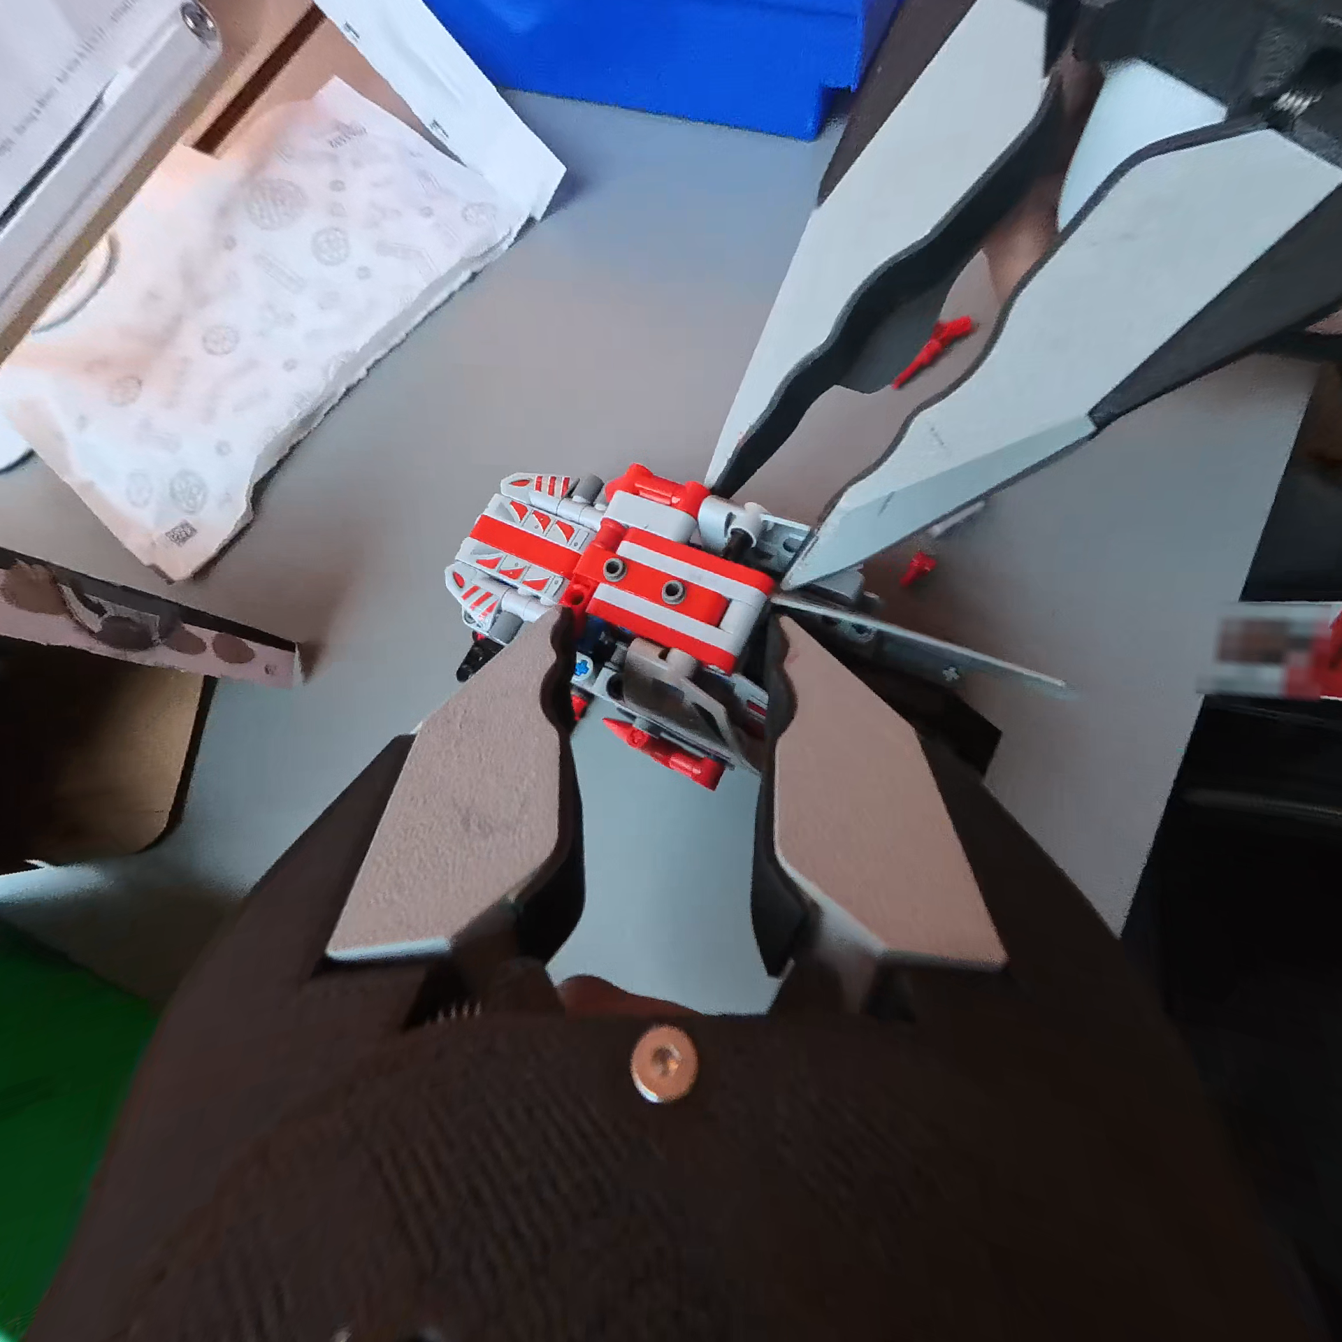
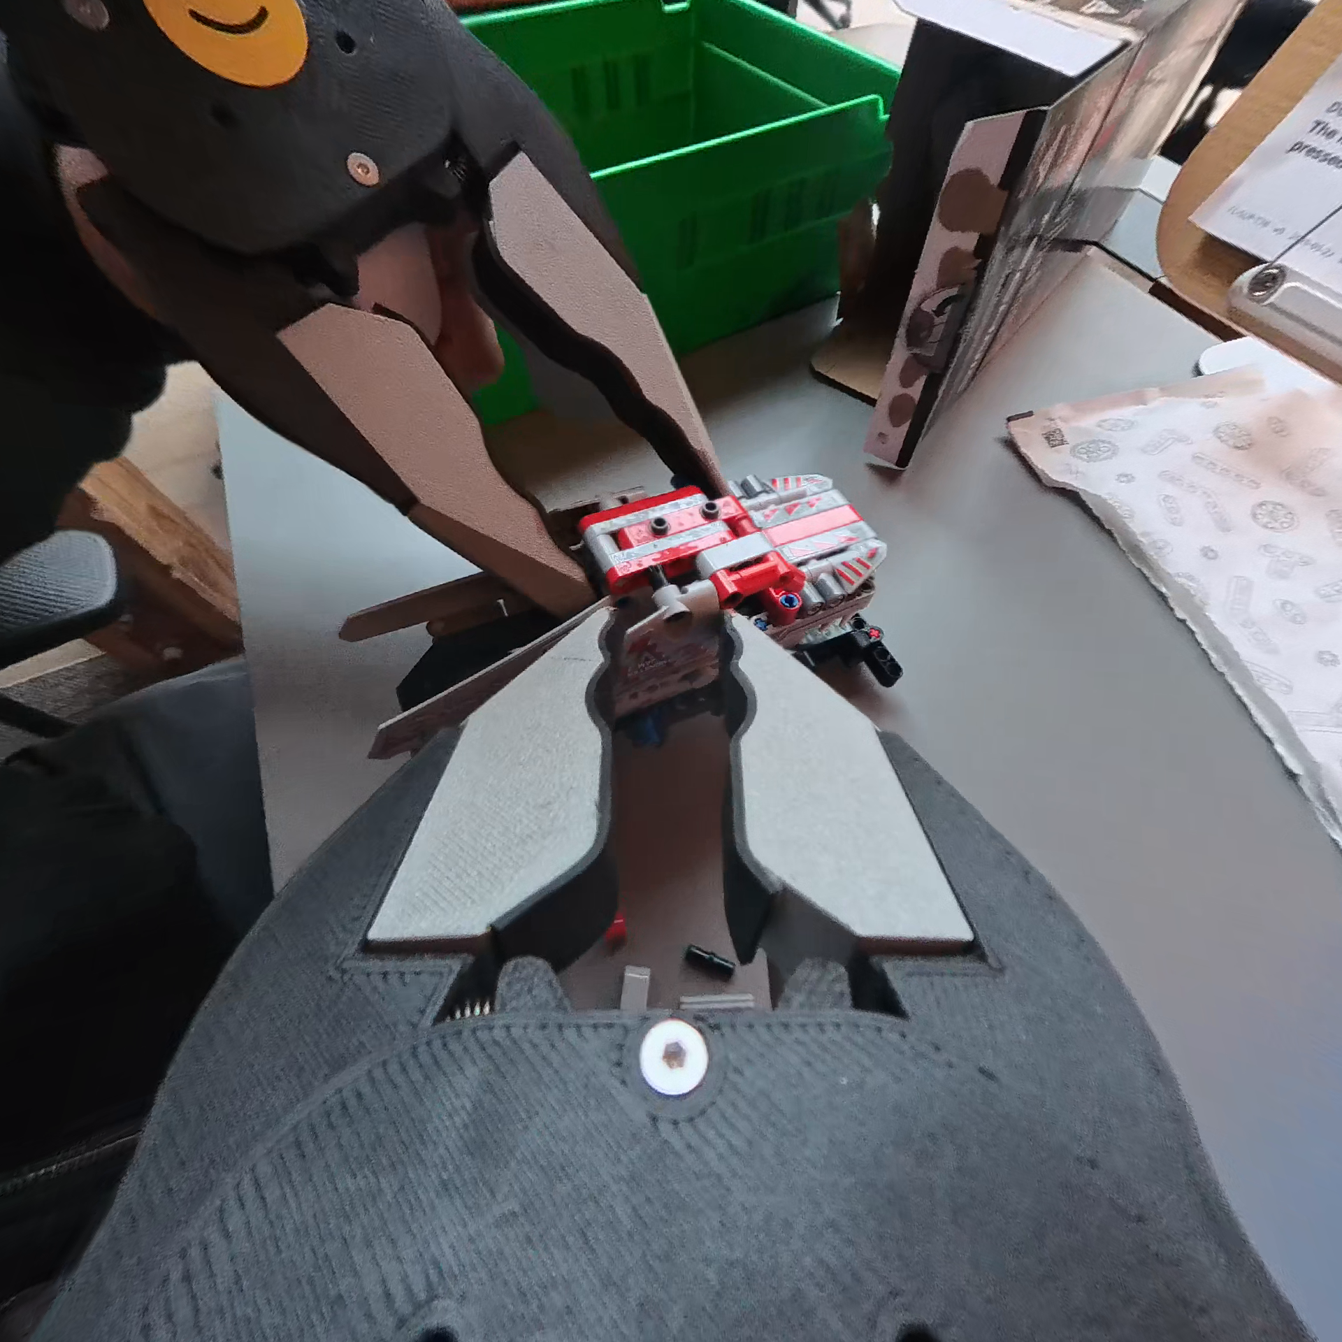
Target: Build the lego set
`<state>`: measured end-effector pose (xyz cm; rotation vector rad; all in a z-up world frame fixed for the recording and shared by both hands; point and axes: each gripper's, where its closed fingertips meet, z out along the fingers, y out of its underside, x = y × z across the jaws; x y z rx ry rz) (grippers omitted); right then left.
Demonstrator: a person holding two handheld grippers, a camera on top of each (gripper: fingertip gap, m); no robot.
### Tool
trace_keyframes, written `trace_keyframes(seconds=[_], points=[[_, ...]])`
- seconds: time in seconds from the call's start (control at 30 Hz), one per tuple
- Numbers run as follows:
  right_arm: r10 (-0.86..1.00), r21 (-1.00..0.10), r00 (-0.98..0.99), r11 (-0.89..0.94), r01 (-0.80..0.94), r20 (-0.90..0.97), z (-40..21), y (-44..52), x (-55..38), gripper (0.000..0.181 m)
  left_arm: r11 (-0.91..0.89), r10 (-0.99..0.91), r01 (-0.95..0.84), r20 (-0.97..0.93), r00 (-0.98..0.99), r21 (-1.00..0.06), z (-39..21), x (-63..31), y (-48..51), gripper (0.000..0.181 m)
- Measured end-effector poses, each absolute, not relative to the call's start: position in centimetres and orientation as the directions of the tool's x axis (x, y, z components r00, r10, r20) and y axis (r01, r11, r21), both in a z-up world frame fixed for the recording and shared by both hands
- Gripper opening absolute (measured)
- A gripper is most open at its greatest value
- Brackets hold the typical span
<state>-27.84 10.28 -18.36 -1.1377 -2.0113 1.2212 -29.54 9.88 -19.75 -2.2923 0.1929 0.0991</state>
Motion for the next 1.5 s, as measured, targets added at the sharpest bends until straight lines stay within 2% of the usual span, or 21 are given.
trace_keyframes(seconds=[0.13, 0.33, 0.37, 0.4, 0.5, 0.73, 0.83, 0.93, 1.1, 1.2, 1.5], points=[[0.865, -0.891, -0.502, 0.228, 0.393, 0.0, -18.3, 10.6, -27.7, 0.022, -0.606, -0.097, -0.152, -0.118, 0.988, -0.781, -19.7, -29.4, 10.0, 0.05], [0.824, -0.904, -0.566, 0.218, 0.369, -0.032, -18.0, 10.4, -26.8, 0.024, -0.587, -0.125, -0.167, -0.116, 0.985, -0.792, -19.6, -28.8, 10.0, 0.05], [0.806, -0.915, -0.59, 0.201, 0.35, -0.049, -17.4, 10.3, -26.5, 0.023, -0.584, -0.126, -0.166, -0.113, 0.985, -0.795, -19.6, -28.8, 9.9, 0.05], [0.785, -0.933, -0.616, 0.167, 0.318, -0.069, -16.4, 10.2, -26.1, 0.012, -0.579, -0.128, -0.165, -0.11, 0.986, -0.798, -19.6, -28.8, 9.8, 0.049], [0.788, -0.952, -0.603, 0.078, 0.297, -0.123, -14.8, 11.7, -25.9, 0.014, -0.564, -0.161, -0.177, -0.102, 0.982, -0.807, -19.6, -28.5, 9.3, 0.049], [0.739, -0.799, -0.487, -0.114, 0.591, -0.466, -18.8, 11.5, -27.0, 0.003, -0.579, -0.096, -0.151, -0.116, 0.989, -0.801, -19.6, -27.9, 9.2, 0.049], [0.603, -0.713, -0.453, -0.301, 0.633, -0.657, -17.7, 11.5, -27.5, 0.005, -0.578, -0.057, -0.14, -0.132, 0.99, -0.804, -19.6, -27.7, 9.3, 0.05], [0.456, -0.602, -0.42, -0.399, 0.692, -0.784, -17.4, 11.2, -27.6, 0.002, -0.569, -0.035, -0.127, -0.131, 0.991, -0.812, -19.5, -27.6, 9.4, 0.049], [0.373, -0.516, -0.372, -0.443, 0.733, -0.85, -17.6, 11.4, -28.0, 0.0, -0.567, -0.024, -0.128, -0.139, 0.99, -0.813, -19.5, -27.7, 9.4, 0.049], [0.341, -0.487, -0.36, -0.449, 0.749, -0.869, -17.5, 11.0, -27.9, 0.008, -0.573, -0.013, -0.125, -0.144, 0.989, -0.81, -19.5, -27.7, 9.4, 0.05], [0.284, -0.44, -0.34, -0.473, 0.763, -0.896, -17.6, 10.5, -28.0, 0.008, -0.589, 0.004, -0.139, -0.175, 0.985, -0.796, -19.5, -27.8, 9.2, 0.05]])
